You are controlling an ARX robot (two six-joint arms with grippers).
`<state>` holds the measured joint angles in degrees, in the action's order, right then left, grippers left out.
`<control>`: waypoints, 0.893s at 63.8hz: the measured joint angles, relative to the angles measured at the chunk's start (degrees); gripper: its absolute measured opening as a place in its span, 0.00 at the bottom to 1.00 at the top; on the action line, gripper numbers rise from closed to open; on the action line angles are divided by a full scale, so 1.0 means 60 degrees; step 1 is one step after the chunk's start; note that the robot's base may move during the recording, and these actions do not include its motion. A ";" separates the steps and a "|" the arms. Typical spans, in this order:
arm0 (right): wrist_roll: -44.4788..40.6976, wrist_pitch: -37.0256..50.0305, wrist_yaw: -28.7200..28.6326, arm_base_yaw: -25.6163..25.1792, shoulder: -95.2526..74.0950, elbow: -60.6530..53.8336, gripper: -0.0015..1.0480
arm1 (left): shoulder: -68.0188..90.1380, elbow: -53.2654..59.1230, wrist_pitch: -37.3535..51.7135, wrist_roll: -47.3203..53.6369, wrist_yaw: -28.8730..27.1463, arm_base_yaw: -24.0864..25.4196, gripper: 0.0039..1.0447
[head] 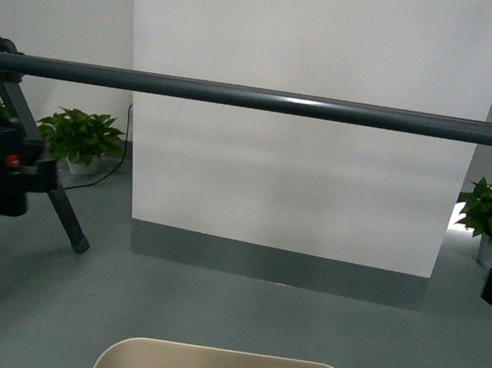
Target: Move hamper under clothes hanger
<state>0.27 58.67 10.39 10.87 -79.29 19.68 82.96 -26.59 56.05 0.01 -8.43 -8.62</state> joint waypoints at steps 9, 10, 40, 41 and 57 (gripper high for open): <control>-0.0025 -0.0062 -0.0299 -0.0335 0.0907 -0.0790 0.01 | -0.0911 0.1093 0.0095 0.0000 0.0295 0.0255 0.13; -0.0047 -0.0080 -0.0324 -0.0361 0.0976 -0.0845 0.01 | -0.0976 0.1158 0.0095 0.0000 0.0324 0.0270 0.11; -0.0044 -0.1053 -0.1668 -0.1617 0.3781 -0.2732 0.02 | -0.3781 0.3344 -0.0423 -0.0022 0.1344 0.1351 0.03; -0.0040 -0.1173 -0.1672 -0.1676 0.3942 -0.2761 0.02 | -0.3810 0.3457 -0.0248 -0.0022 0.1348 0.1384 0.03; -0.0040 -0.2692 -0.1716 -0.1789 0.5792 -0.3104 0.02 | -0.5388 0.4065 -0.1366 -0.0022 0.1406 0.1417 0.03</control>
<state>0.03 42.52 0.10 0.14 -44.53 1.06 50.63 -2.20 47.86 -0.12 0.01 -0.12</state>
